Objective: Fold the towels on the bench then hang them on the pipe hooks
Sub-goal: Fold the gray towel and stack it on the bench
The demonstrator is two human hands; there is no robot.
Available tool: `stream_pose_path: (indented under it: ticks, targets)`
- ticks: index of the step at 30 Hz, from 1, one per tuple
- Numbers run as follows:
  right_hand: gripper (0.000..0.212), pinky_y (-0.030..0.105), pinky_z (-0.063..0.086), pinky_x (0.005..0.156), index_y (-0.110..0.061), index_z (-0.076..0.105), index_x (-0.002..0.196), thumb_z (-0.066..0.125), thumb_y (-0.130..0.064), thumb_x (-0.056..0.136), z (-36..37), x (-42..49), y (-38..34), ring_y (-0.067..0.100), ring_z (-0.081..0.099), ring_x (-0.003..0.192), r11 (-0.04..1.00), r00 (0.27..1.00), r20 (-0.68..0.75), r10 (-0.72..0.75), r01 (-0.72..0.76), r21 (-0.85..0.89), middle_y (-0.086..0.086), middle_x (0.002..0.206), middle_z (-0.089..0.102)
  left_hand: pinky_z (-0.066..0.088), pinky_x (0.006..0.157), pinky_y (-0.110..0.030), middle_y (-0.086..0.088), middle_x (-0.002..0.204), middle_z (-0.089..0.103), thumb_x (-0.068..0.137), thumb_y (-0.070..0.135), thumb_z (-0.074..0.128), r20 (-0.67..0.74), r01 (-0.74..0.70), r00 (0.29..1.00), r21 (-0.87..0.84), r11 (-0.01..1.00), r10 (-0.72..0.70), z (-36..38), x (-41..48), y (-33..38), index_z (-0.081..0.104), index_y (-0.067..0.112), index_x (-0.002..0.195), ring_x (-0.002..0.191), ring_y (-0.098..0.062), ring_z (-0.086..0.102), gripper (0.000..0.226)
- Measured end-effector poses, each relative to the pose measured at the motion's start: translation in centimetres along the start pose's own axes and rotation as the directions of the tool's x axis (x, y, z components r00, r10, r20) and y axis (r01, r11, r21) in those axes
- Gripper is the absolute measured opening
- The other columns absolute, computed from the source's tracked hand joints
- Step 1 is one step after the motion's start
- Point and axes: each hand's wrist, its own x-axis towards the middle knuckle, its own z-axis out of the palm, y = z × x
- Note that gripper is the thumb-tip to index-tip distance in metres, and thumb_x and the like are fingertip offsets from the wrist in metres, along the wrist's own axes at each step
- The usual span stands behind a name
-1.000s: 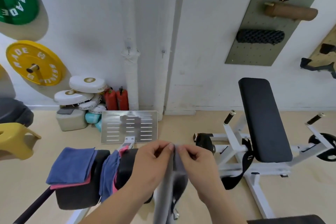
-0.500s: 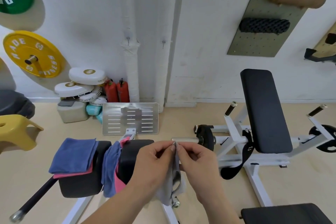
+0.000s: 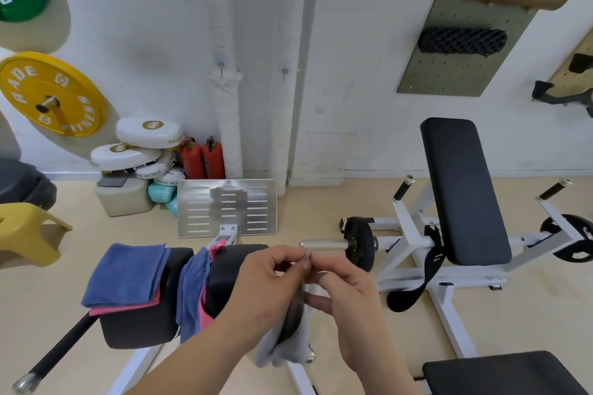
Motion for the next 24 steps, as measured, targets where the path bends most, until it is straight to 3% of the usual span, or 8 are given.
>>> stream_pose_path:
  ticks: [3, 6, 9, 11, 14, 16, 19, 24]
  targets:
    - [0.031, 0.048, 0.063, 0.086, -0.003, 0.077, 0.105, 0.051, 0.010, 0.096, -0.4, 0.2, 0.5, 0.026, 0.076, 0.101, 0.994, 0.998, 0.033, 0.045, -0.048, 0.095, 0.015, 0.105, 0.077, 0.059, 0.088, -0.034, 0.009, 0.089, 0.077, 0.096, 0.015, 0.066, 0.051, -0.040, 0.998, 0.116, 0.992, 0.034, -0.7, 0.6, -0.2, 0.076, 0.033, 0.087, 0.090, -0.009, 0.071, 0.022]
    - [0.026, 0.042, 0.061, 0.092, -0.025, 0.074, 0.107, 0.068, -0.005, 0.092, -1.4, 0.9, 0.8, 0.011, 0.073, 0.098, 0.980, 0.997, -0.029, -0.074, 0.067, -0.186, -0.004, 0.105, 0.076, 0.056, 0.085, -0.033, 0.010, 0.088, 0.076, 0.099, 0.014, 0.060, 0.149, -0.090, 0.987, 0.172, 0.981, 0.064, -2.0, 1.1, 0.5, 0.071, 0.035, 0.090, 0.087, -0.007, 0.069, 0.025]
    - [0.046, 0.027, 0.049, 0.102, -0.040, 0.065, 0.121, 0.076, -0.012, 0.086, -2.3, 1.5, -0.2, -0.004, 0.059, 0.118, 0.856, 0.963, 0.176, -0.204, 0.262, -0.446, -0.026, 0.120, 0.066, 0.052, 0.077, -0.024, 0.007, 0.087, 0.075, 0.102, 0.008, 0.055, 0.302, -0.172, 0.946, 0.159, 0.972, 0.118, -3.8, 1.1, 3.0, 0.070, 0.026, 0.096, 0.081, -0.004, 0.067, 0.024]
    - [0.038, 0.027, 0.046, 0.103, -0.035, 0.069, 0.119, 0.077, -0.019, 0.086, -2.8, 1.9, -1.1, 0.001, 0.062, 0.118, 0.780, 0.929, 0.325, -0.180, 0.336, -0.528, -0.020, 0.119, 0.070, 0.055, 0.079, -0.026, 0.001, 0.089, 0.074, 0.103, 0.008, 0.054, 0.367, -0.203, 0.917, 0.099, 0.974, 0.154, -4.9, 1.0, 5.0, 0.069, 0.021, 0.098, 0.084, -0.010, 0.067, 0.021]
    - [0.023, 0.033, 0.052, 0.091, -0.024, 0.071, 0.099, 0.074, -0.039, 0.082, -3.7, 2.6, -1.8, 0.009, 0.064, 0.099, 0.649, 0.913, 0.380, -0.145, 0.378, -0.661, -0.007, 0.099, 0.071, 0.053, 0.079, -0.022, -0.002, 0.089, 0.073, 0.103, 0.008, 0.054, 0.312, -0.243, 0.925, 0.051, 0.969, 0.215, -6.2, 1.2, 6.7, 0.069, 0.021, 0.099, 0.083, -0.010, 0.065, 0.020]
    - [0.019, 0.022, 0.050, 0.084, -0.028, 0.069, 0.094, 0.072, -0.042, 0.082, -4.5, 3.1, -2.0, 0.003, 0.060, 0.095, 0.531, 0.910, 0.397, -0.121, 0.398, -0.748, -0.013, 0.094, 0.068, 0.051, 0.078, -0.016, -0.004, 0.092, 0.073, 0.103, 0.005, 0.054, 0.247, -0.260, 0.939, 0.052, 0.964, 0.240, -6.7, 1.4, 6.9, 0.069, 0.015, 0.101, 0.083, -0.008, 0.064, 0.018]
    - [0.012, 0.021, 0.047, 0.075, -0.023, 0.064, 0.084, 0.072, -0.032, 0.084, -5.7, 3.7, -2.1, 0.001, 0.059, 0.080, 0.531, 0.902, 0.429, -0.052, 0.388, -0.753, -0.013, 0.084, 0.067, 0.049, 0.077, -0.010, -0.002, 0.092, 0.073, 0.102, 0.005, 0.054, 0.196, -0.273, 0.948, 0.090, 0.958, 0.251, -6.9, 1.4, 6.3, 0.069, 0.014, 0.101, 0.082, -0.002, 0.063, 0.017]
    - [0.036, 0.023, 0.039, 0.064, -0.013, 0.052, 0.075, 0.084, -0.029, 0.077, -8.5, 4.1, -2.9, 0.008, 0.049, 0.066, 0.627, 0.931, 0.361, 0.049, 0.252, -0.737, -0.008, 0.069, 0.053, 0.048, 0.077, -0.012, 0.001, 0.091, 0.072, 0.103, 0.012, 0.054, 0.030, -0.224, 0.974, 0.063, 0.972, 0.223, -7.3, 1.8, 4.4, 0.069, 0.024, 0.098, 0.082, 0.001, 0.062, 0.019]
